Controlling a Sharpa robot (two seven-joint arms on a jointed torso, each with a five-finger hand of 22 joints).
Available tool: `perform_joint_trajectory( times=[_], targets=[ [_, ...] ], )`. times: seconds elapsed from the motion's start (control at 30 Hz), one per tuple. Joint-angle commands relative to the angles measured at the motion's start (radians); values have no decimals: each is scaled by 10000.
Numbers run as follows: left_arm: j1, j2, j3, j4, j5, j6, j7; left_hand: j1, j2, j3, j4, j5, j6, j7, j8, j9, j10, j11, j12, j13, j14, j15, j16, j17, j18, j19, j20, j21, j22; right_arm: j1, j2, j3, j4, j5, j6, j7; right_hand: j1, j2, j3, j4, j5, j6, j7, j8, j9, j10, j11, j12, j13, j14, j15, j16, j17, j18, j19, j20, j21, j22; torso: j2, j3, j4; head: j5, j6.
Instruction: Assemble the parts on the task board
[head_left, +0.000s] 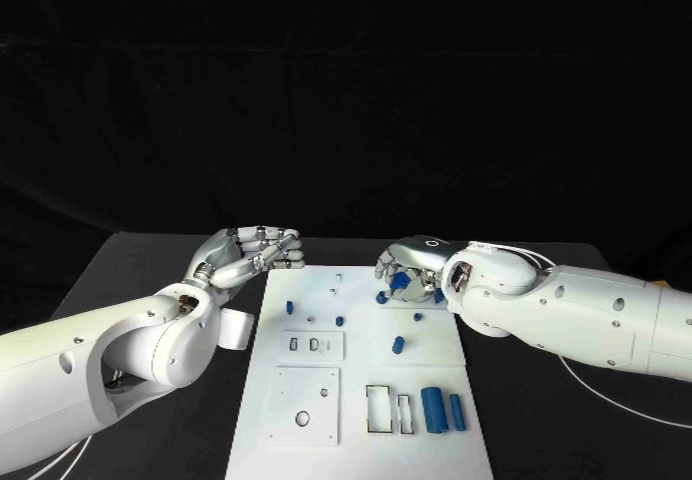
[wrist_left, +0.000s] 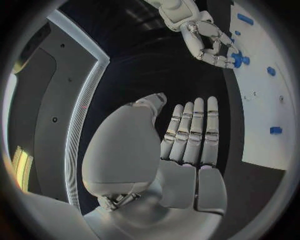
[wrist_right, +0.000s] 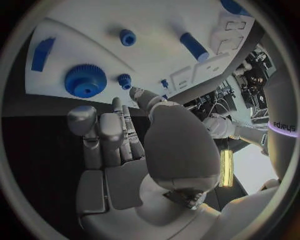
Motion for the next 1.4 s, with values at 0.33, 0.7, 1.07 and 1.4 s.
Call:
perform_joint_trajectory(
  times=[0.33,0.7,1.07,1.4],
  targets=[
    [21,-33,20,81,-25,285,20,-35,-49,-7,-54,-45,-57,101,-28,6,-42,45,-65,13,-54,35,-72,14,97,69,30,61,0,-40,151,-2,-99,-740,554,-319,43,-9,111,45,43,174,-43,156,96,-160,20,80,56,137,-8,508,558,-270,294,-6,554,806,101,-20,40,-49,-31],
    [26,-54,23,80,3,321,-14,-40,-31,-1,-66,-41,-59,104,-28,9,-48,48,-61,15,-66,39,-85,17,95,71,31,61,-4,-108,259,-12,-89,-829,689,-370,135,142,339,72,-5,497,-107,321,225,-96,-13,208,108,205,-21,989,1036,-364,521,-4,1058,1535,152,-12,41,-17,-52],
    [32,-77,24,120,54,348,-58,-47,-25,0,-65,-40,-61,108,-29,9,-52,50,-61,16,-66,40,-87,19,95,72,31,62,-6,-153,274,-15,-85,-824,770,-438,199,284,512,76,-105,672,-136,421,333,55,-47,317,138,193,-44,1123,1118,-394,568,-23,1231,1788,166,-9,40,18,-151],
    [49,-89,25,129,66,346,-66,-53,-4,8,-71,-38,-72,114,-35,9,-69,56,-65,15,-67,42,-93,23,94,73,31,62,-9,-166,296,-15,-123,-884,440,-607,472,783,954,-93,-715,1077,-254,751,672,445,-196,556,226,250,-160,1481,1474,-504,840,-110,1705,2541,177,-14,43,20,-188]
  ],
)
